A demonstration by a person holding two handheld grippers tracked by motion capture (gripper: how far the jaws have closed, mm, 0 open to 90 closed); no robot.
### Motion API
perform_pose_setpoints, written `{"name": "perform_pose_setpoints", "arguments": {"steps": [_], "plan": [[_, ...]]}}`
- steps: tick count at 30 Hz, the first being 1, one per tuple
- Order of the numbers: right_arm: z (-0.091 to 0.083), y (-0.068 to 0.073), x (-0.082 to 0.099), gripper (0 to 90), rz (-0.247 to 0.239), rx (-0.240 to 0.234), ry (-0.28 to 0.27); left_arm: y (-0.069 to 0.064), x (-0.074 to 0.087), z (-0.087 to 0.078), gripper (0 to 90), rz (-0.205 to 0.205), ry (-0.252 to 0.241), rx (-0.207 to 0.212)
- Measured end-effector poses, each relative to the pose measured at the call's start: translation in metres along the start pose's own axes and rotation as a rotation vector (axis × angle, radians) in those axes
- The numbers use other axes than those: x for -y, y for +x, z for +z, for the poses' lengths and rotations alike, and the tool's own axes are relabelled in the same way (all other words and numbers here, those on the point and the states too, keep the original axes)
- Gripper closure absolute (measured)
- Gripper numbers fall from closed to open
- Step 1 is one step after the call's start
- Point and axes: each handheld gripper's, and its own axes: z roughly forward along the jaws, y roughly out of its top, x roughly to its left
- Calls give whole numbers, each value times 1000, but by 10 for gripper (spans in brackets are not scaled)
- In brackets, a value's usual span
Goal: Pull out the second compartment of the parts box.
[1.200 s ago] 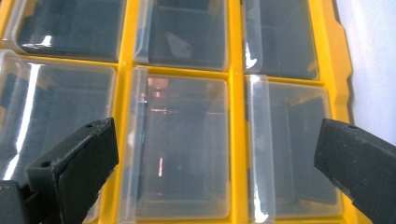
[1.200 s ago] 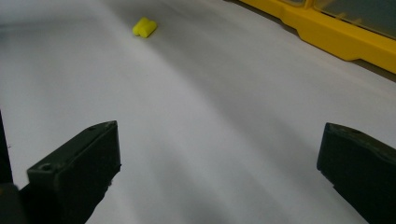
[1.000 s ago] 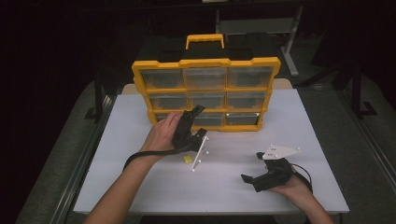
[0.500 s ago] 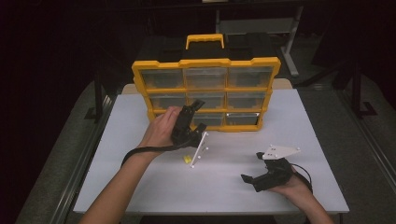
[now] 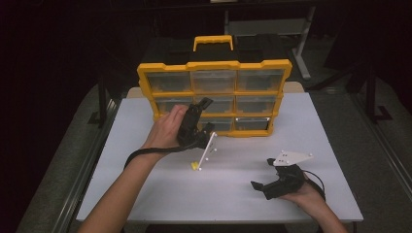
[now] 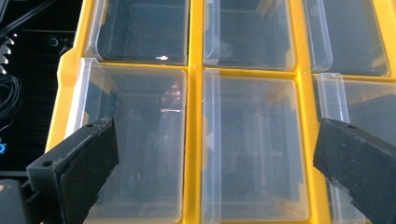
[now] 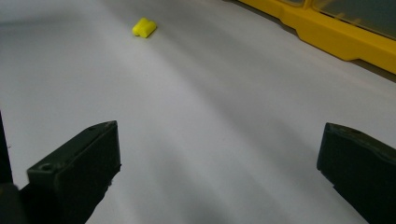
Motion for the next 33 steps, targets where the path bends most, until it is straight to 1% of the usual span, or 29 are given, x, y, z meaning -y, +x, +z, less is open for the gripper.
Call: {"name": "perform_pose_setpoints", "arguments": {"steps": [5, 8, 14, 17, 19, 26, 33], "plan": [[0, 0, 0, 0, 2, 1, -1, 6, 1, 0, 2, 11, 0, -10], [0, 0, 0, 0, 0, 1, -1, 10, 1, 1, 2, 7, -1, -16], [0, 0, 0, 0, 0, 1, -2, 18, 1, 1, 2, 19, -4, -27], [-1, 0, 0, 0, -1, 2, -1, 22, 1, 1, 2, 15, -4, -30], [-1, 0, 0, 0, 0, 2, -2, 25, 1, 2, 2, 19, -2, -31], [-1, 0, 0, 0, -2, 1, -4, 33, 1, 3, 2, 12, -15, -41], [-1, 0, 0, 0, -1, 2, -3, 42, 2, 4, 3, 18, -10, -53]]}}
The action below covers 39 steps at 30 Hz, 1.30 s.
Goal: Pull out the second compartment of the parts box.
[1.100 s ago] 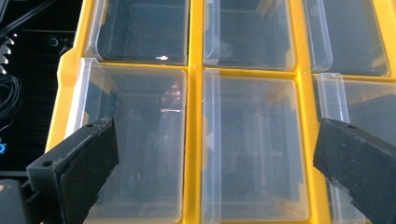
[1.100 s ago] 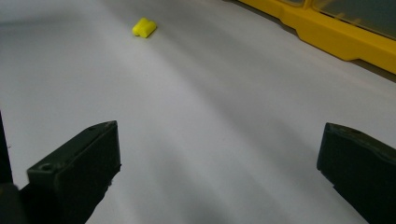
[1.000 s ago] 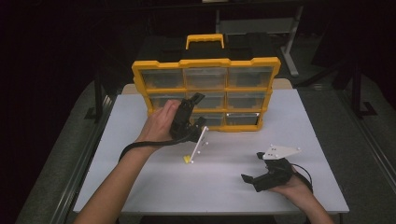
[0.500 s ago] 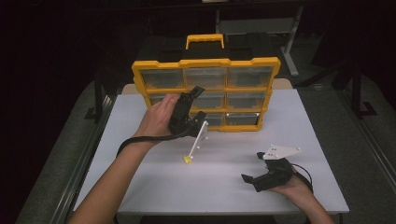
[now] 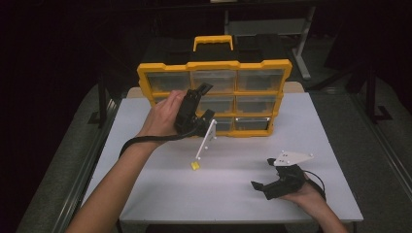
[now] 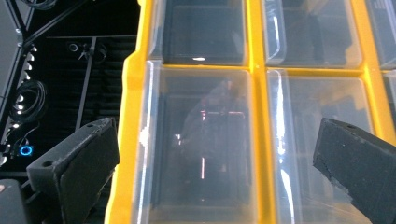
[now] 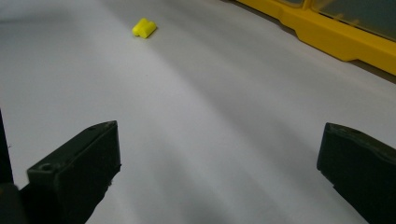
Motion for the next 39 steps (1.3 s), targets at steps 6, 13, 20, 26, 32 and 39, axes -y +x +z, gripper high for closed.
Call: {"name": "perform_pose_setpoints", "arguments": {"steps": [6, 13, 20, 26, 32, 39], "plan": [[0, 0, 0, 0, 1, 0, 0, 10, 0, 1, 3, 11, 6, -12], [-1, 0, 0, 0, 0, 0, -2, 19, 2, 4, 3, 27, 13, -22], [-1, 0, 0, 0, 0, 0, -2, 25, 2, 6, 3, 37, 22, -31], [-1, 0, 0, 0, 1, 0, -4, 30, 2, 8, 30, 42, 27, -36], [-1, 0, 0, 0, 1, 0, -4, 31, 2, 10, 56, 48, 36, -40], [-1, 0, 0, 0, 2, -1, -5, 30, 5, 14, 149, 65, 52, -49]]}}
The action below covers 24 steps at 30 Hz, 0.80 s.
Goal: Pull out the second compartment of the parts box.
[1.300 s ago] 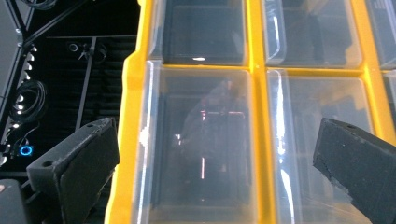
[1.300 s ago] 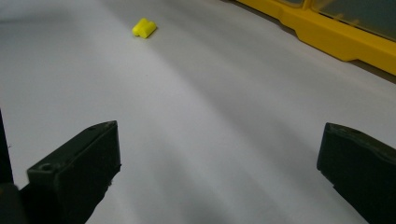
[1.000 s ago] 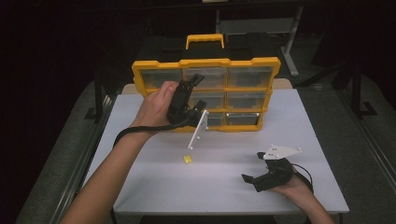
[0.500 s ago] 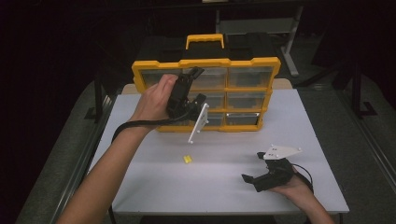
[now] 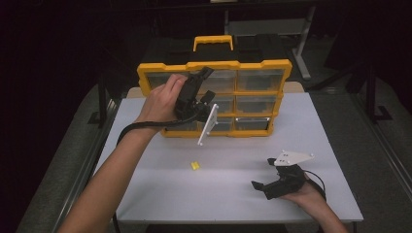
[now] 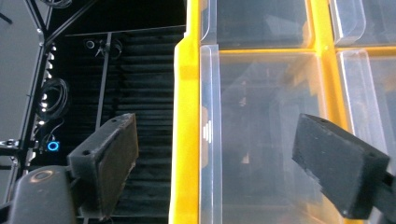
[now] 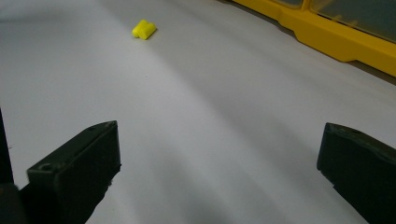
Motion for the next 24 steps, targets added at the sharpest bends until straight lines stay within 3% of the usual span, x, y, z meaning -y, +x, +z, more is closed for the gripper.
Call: {"name": "perform_pose_setpoints", "arguments": {"steps": [15, 24], "plan": [[0, 0, 0, 0, 0, 1, 1, 4, 1, 4, 456, -11, 35, -9], [-1, -1, 0, 0, -2, 1, 0, 5, 1, 6, 546, -36, 54, -1]]}}
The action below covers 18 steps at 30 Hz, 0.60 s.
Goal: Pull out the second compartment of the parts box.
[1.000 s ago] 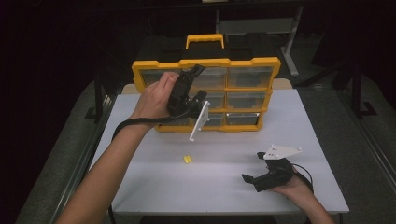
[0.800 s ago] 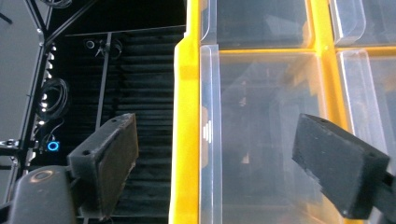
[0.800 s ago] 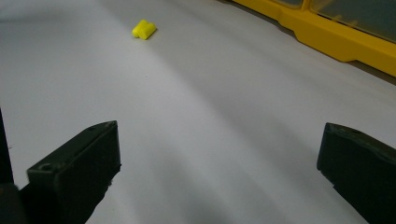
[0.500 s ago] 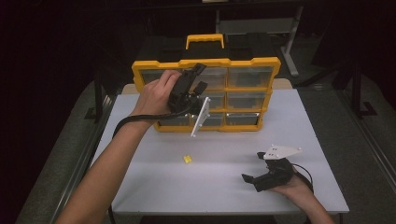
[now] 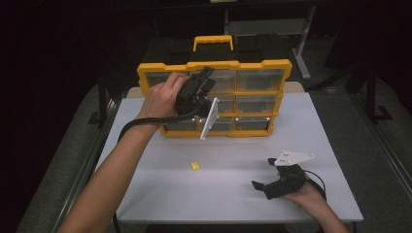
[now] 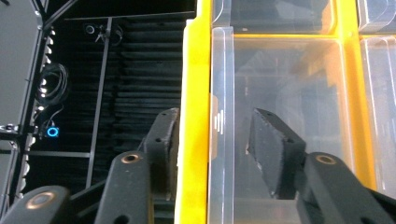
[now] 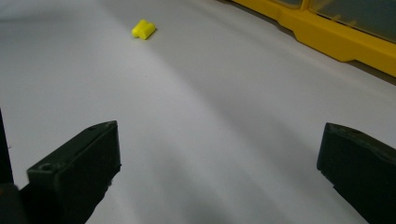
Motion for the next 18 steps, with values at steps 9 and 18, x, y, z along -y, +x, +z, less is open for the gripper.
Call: {"name": "perform_pose_setpoints", "arguments": {"steps": [9, 18], "plan": [[0, 0, 0, 0, 0, 0, 0, 1, -1, 1, 650, -3, 13, 4], [0, 0, 0, 0, -1, 0, -1, 2, -2, 1, 710, -7, 19, 16]]}}
